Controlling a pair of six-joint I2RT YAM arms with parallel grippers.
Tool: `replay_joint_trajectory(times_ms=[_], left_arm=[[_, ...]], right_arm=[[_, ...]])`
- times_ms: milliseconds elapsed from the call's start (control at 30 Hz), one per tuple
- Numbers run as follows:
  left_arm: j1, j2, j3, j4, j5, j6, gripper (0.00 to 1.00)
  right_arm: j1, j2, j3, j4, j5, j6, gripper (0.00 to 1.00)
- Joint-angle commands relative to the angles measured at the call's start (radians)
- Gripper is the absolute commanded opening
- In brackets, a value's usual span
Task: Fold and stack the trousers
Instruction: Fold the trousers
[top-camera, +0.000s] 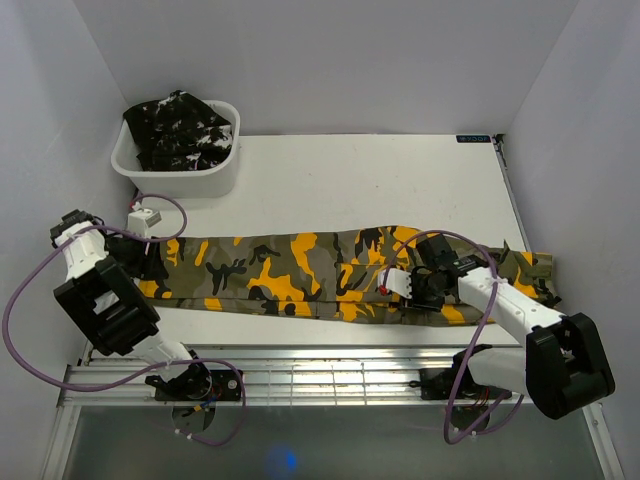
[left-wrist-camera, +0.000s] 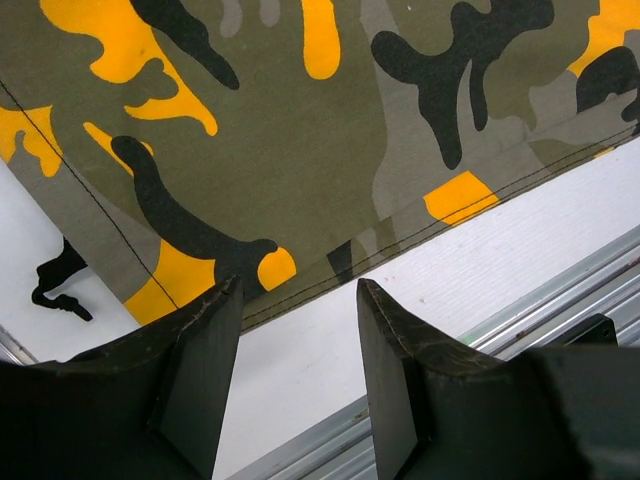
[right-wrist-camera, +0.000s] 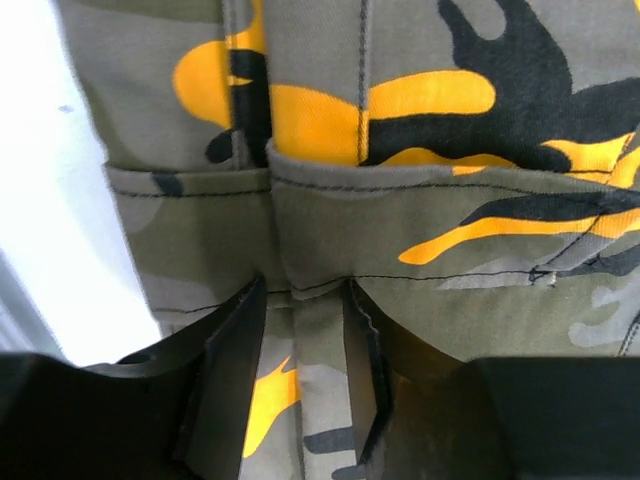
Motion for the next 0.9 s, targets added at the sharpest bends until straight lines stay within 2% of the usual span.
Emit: replay_joint_trajectory(times_ms=[0,33,167,200,367,400,567,667,867], left_arm=[[-0.002,-0.009,0.027,0.010,0.045,0.015,0.60],[-0.002,-0.012,0.025,0.028,0.042,0.010,0.60],[-0.002,-0.032,0.016,0.056,0.006,0.050,0.58],[-0.003,-0.034,0.018,0.062,-0.007,0.087,0.57],[-0.003,-0.032,-0.002,0.065,-0.079,0.292,0.44],[-0.002,-0.032,-0.024,0.066,-0.108,0.371,0.43],[-0.002,-0.049,-0.097,0.157,-0.180,0.518,0.37],[-0.002,-0.019,-0.110,0.211,-0.212,0.504,0.36],[0.033,0.075,-0.041,0.223,-0.258,0.343,0.45]], right_arm=[[0.019,-0.011,-0.042,0.122,0.040,0.028,0.42],[0.021,-0.012,-0.045,0.142,0.049,0.031,0.38],[0.022,-0.049,-0.016,0.130,0.060,0.048,0.11],[0.022,-0.055,-0.007,0.118,0.061,0.048,0.08],[0.022,-0.087,0.056,0.009,0.043,0.034,0.08],[0.022,-0.089,0.062,-0.002,0.040,0.034,0.08],[0.022,-0.078,0.095,-0.040,0.040,0.031,0.08],[0.022,-0.055,0.122,-0.057,0.037,0.036,0.08],[0.022,-0.028,0.164,-0.088,0.040,0.042,0.08]])
